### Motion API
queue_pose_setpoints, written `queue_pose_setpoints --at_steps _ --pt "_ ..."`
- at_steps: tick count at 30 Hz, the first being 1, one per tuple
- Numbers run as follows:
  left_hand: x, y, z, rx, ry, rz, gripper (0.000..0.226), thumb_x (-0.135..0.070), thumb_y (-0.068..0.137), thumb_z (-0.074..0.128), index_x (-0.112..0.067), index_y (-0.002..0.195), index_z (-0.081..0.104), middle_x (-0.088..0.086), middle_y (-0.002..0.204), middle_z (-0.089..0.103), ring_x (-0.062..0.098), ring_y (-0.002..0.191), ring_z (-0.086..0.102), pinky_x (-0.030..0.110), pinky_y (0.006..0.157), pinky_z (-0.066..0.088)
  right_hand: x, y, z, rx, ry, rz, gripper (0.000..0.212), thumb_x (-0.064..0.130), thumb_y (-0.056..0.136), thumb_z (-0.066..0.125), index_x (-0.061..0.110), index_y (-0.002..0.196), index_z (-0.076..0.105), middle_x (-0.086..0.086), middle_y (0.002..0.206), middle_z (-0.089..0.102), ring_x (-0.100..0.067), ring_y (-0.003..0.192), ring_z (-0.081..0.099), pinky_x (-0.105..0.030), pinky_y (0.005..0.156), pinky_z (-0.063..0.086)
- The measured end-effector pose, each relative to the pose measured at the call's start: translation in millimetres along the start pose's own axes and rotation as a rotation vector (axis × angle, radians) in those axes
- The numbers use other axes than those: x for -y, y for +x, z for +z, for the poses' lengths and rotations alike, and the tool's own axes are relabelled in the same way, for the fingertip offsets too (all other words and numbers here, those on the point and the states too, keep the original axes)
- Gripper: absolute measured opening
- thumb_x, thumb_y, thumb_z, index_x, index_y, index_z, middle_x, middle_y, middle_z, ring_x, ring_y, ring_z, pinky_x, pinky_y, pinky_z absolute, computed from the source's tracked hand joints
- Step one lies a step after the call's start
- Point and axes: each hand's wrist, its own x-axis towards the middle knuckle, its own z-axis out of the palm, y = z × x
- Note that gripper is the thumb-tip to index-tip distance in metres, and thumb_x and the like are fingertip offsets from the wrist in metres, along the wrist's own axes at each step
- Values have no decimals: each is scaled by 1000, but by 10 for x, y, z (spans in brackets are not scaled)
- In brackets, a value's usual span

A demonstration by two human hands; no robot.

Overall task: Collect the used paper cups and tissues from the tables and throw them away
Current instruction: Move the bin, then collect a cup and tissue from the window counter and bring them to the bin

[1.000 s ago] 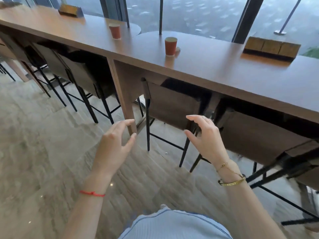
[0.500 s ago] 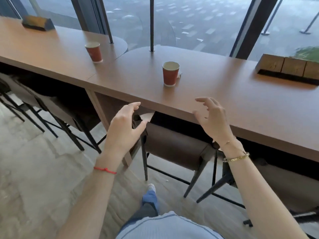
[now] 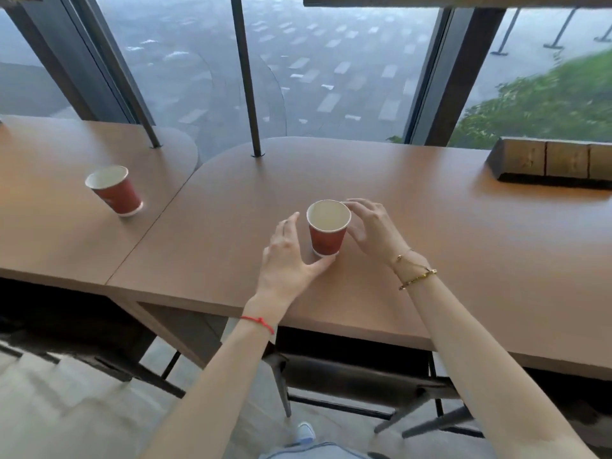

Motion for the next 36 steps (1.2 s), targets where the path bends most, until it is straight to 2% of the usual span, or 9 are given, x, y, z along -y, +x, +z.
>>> queue_pose_setpoints --at_steps 8,11,13,16,22,25,28,33,36 --pt "-36 170 212 -31 -172 -43 73 -40 68 82 -16 127 46 -1 119 56 18 109 57 39 91 47 -41 138 149 67 -38 -47 35 8 83 56 12 117 65 -5 119 63 -28 113 47 -37 97 41" --pt "-45 137 232 -51 -179 -72 66 -38 68 82 -19 121 48 -3 112 61 15 103 59 28 85 47 -45 111 162 36 -11 -32 5 9 82 56 9 83 61 -5 92 59 -26 91 48 -37 81 43" --pt "-67 42 225 -79 -187 -95 65 -38 68 82 -22 120 47 -6 107 62 10 98 59 17 79 44 -61 31 120 7 35 -44 15 12 83 59 15 71 50 -1 80 53 -23 82 45 -33 73 41" --pt "-130 -217 158 -167 -183 -133 67 -38 67 83 -25 120 45 -12 104 58 4 93 55 2 72 37 -140 -130 39 -24 76 -69 8 13 85 61 9 78 57 -2 82 57 -22 83 49 -33 73 43" --pt "-377 -1238 66 -398 -149 -250 69 -33 68 84 -27 124 43 -18 109 54 -7 98 56 2 80 42 -182 -758 -188 -28 193 -279 12 23 86 68 14 81 62 5 82 60 -14 78 54 -24 69 44" --pt "-578 -1929 109 -526 -99 -342 68 -37 68 83 -28 122 43 -13 114 57 1 102 57 3 82 43 -124 -1183 -270 66 257 -408 6 21 86 67 17 85 64 7 85 60 -11 80 54 -20 70 44" --pt "-835 -2688 197 -638 -26 -487 65 -37 67 83 -33 116 42 -12 112 58 6 99 58 0 79 39 -44 -1614 -305 215 313 -514 3 20 87 65 19 90 65 9 90 59 -11 84 55 -24 72 47" --pt "-1327 -3968 349 -859 84 -721 62 -37 66 83 -30 113 43 -15 102 57 1 91 57 -1 73 36 215 -2365 -305 429 362 -741 9 25 86 68 22 93 64 14 92 58 -7 85 56 -28 73 54" --pt "-1676 -4692 483 -993 131 -843 61 -36 68 83 -33 114 43 -13 104 58 6 94 59 13 76 43 388 -2860 -288 526 387 -878 10 22 84 71 20 90 63 12 87 58 -5 80 55 -27 72 52"
